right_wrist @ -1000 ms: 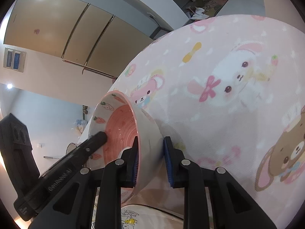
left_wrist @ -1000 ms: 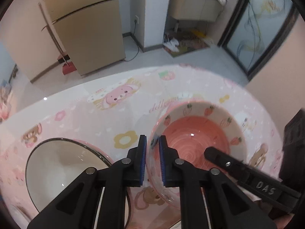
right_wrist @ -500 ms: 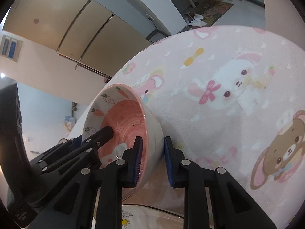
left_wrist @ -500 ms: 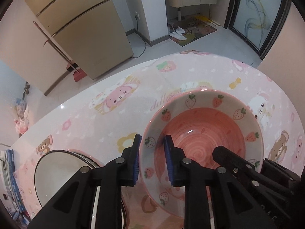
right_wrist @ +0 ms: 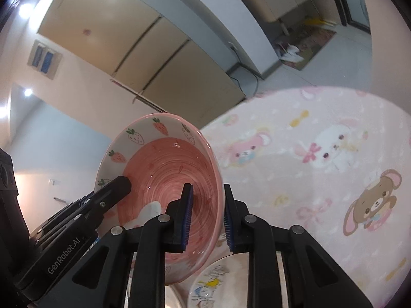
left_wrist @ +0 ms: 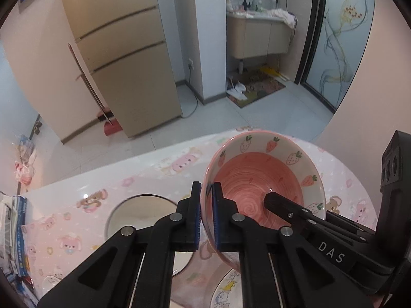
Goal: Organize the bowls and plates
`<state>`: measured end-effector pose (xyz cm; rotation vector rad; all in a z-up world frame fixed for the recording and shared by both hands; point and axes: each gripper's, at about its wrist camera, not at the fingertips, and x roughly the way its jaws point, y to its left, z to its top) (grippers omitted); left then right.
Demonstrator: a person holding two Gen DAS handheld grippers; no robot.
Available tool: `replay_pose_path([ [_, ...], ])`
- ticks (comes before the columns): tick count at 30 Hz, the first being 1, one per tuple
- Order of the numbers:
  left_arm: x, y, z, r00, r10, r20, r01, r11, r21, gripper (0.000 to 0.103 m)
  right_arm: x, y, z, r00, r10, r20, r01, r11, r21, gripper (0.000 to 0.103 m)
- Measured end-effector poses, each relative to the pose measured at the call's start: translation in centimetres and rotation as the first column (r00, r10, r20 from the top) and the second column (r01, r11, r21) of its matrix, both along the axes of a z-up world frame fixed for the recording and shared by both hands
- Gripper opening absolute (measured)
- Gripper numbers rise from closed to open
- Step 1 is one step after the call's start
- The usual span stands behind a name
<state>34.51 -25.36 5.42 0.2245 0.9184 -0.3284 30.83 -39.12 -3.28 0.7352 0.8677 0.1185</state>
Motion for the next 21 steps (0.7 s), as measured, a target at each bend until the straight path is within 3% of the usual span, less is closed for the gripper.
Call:
replay_pose_path([
  [6,-2.2,5.7,3.5,0.997,0.041,0.070,-0.037,0.998,-0.058,0.006,-1.5,4.7,4.6,0.987,0.101,0.124,-0.094,0.994,-0.061,0.025],
  [11,-4.1,10.0,4.9,0.991,0.078,0.113,-0.064,0.991,-0.120,0.006,-2.8,8.2,6.6,0.965,0.176,0.193,-0.156,0.981,-0.115,0.025],
  [16,-5.2,12.8,4.6,0.982,0.107,0.153,-0.089,0.989,-0.117,0.006,-3.1,12.0,6.9,0.947,0.257,0.190,-0.213,0.951,-0.226,0.025],
  [21,-4.3,13.4,2.5,0.982,0.109,0.157,-0.101,0.993,-0.063,0.006,-1.8,14.5,4.6,0.958,0.253,0.133,-0.206,0.934,-0.292,0.025],
])
